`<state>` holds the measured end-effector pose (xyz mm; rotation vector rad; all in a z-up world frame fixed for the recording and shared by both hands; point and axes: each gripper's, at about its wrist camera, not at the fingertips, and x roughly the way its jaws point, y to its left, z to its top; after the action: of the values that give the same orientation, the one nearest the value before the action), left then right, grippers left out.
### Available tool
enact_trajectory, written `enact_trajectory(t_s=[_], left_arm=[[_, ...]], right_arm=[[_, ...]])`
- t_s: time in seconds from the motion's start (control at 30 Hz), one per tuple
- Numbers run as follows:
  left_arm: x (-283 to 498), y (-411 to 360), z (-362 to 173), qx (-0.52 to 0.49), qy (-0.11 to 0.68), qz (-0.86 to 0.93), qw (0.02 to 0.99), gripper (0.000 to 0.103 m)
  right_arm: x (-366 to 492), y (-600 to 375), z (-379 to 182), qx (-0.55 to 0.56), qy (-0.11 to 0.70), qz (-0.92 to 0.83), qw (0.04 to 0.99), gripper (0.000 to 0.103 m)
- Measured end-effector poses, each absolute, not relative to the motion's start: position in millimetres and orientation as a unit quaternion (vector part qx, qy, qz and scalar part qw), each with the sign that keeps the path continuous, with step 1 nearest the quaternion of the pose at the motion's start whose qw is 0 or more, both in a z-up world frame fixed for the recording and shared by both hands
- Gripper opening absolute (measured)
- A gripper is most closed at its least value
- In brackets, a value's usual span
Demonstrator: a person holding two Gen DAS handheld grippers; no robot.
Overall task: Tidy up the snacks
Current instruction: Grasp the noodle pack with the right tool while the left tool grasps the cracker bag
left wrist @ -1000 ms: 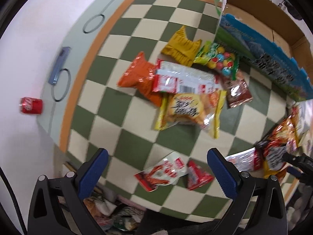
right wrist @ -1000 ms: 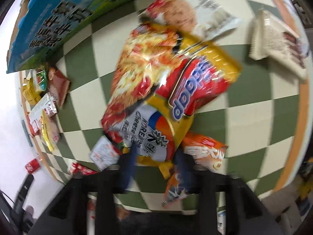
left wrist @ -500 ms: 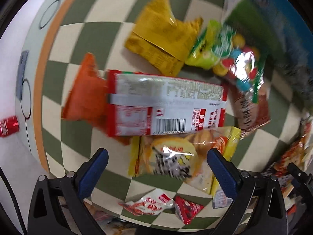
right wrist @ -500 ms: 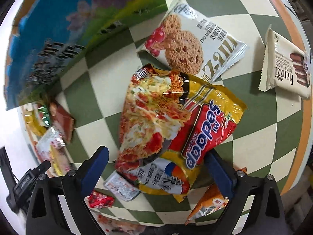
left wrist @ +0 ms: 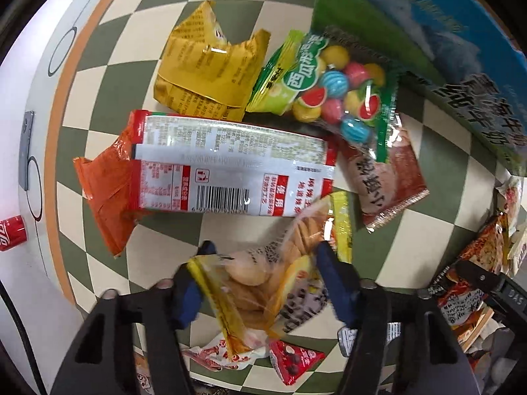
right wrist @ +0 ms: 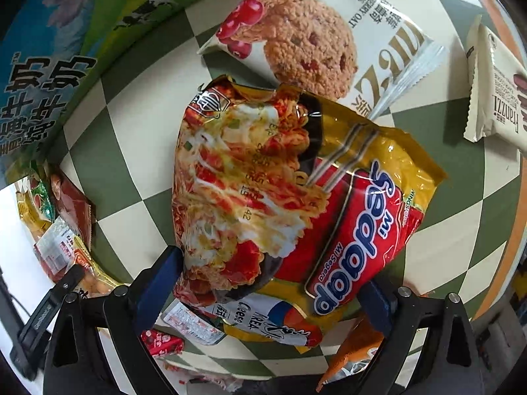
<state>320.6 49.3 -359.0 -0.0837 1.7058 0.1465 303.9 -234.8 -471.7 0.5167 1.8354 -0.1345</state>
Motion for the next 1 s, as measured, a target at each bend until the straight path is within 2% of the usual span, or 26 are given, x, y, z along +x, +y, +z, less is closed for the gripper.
enact_trajectory(t_s=[0.1, 0.27, 0.6, 0.83, 1.0], left_arm=[[310.6, 44.2, -351.0, -0.039, 0.747, 0.063, 0.660, 0.046], [291.4, 42.6, -338.7, -0.048, 0.743, 0.060, 0.665, 0.037], [242.6, -1.4, -291.0, -0.028, 0.729, 0.029, 0.683, 0.032], [251.1, -19.0, -240.5, -0.039, 0.706, -0.010, 0.707, 0.032], [295.5, -16.4, -209.0, -0.047, 0.679, -0.044, 0.731, 0.032]], right_arm=[[300.2, -224.8, -466.6, 0.194, 0.773, -0.049, 0.602, 0.089], [285.1, -208.8, -464.2, 0.157, 0.766, -0.028, 0.623, 0.089], [257.6, -200.9, -436.0, 0.146, 0.750, 0.045, 0.644, 0.089], [268.9, -207.2, -392.2, 0.147, 0.734, 0.076, 0.658, 0.089], [284.6, -217.0, -339.5, 0.152, 0.717, 0.109, 0.671, 0.089]])
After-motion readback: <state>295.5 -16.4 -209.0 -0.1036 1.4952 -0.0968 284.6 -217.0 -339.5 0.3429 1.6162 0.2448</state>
